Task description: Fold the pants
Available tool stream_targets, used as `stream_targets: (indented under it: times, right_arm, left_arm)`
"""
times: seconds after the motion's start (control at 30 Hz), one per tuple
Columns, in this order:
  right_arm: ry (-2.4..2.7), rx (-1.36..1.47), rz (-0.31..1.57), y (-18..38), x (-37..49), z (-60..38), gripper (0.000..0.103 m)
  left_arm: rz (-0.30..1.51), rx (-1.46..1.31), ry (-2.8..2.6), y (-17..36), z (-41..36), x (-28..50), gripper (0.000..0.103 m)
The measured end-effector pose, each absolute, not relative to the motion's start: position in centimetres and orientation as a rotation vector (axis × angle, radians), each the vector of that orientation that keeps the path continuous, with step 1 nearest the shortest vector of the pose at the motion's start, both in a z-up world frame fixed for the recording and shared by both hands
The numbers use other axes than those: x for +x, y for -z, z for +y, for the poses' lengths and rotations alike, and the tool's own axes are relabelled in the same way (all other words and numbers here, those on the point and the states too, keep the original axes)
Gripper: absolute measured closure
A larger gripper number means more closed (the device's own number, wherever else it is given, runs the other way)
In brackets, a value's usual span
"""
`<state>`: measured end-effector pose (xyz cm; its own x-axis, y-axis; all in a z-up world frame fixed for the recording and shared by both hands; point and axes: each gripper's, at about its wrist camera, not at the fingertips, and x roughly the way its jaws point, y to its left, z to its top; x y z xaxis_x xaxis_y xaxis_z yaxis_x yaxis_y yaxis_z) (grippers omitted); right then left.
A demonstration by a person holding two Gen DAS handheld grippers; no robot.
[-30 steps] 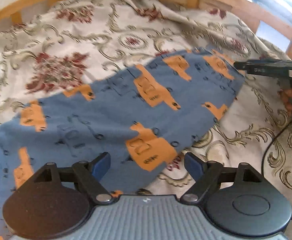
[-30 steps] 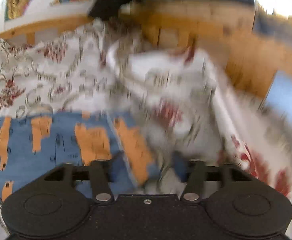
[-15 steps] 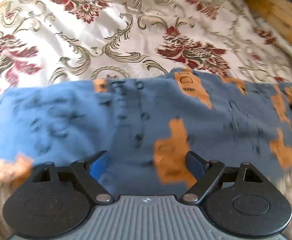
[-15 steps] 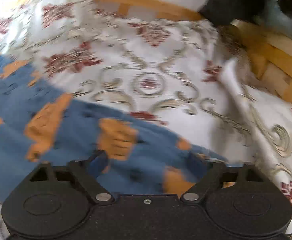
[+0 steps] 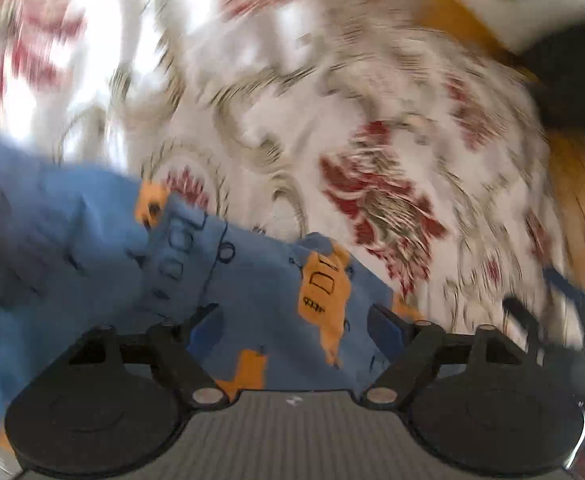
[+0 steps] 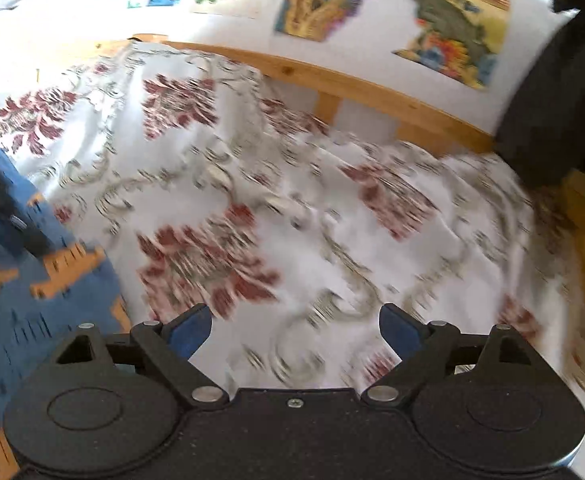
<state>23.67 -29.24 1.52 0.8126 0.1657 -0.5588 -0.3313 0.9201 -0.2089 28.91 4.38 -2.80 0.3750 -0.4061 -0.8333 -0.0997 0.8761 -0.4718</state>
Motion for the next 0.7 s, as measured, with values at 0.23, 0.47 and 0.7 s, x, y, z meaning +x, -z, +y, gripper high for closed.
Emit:
stream_targets:
  times: [0.23,0.47,0.7]
  right_arm:
    - [-0.436,-0.201,0.637,-1.7,25.7,-26.3,0.042]
    - [-0.78,-0.023,0.779,-0.7,28.3,-22.4,0.063]
    - [-0.88,-0.065,0.845,0.9,31.2,-17.7,0.062]
  left_arm:
    - [1.195,-0.468,0.067,4.6,3.8,28.7,0.096]
    - [1.09,-0.462,0.158,5.3,5.5,26.5,0.099]
    - [1.019,-0.426,0.218,5.4,5.8,25.5,0.099]
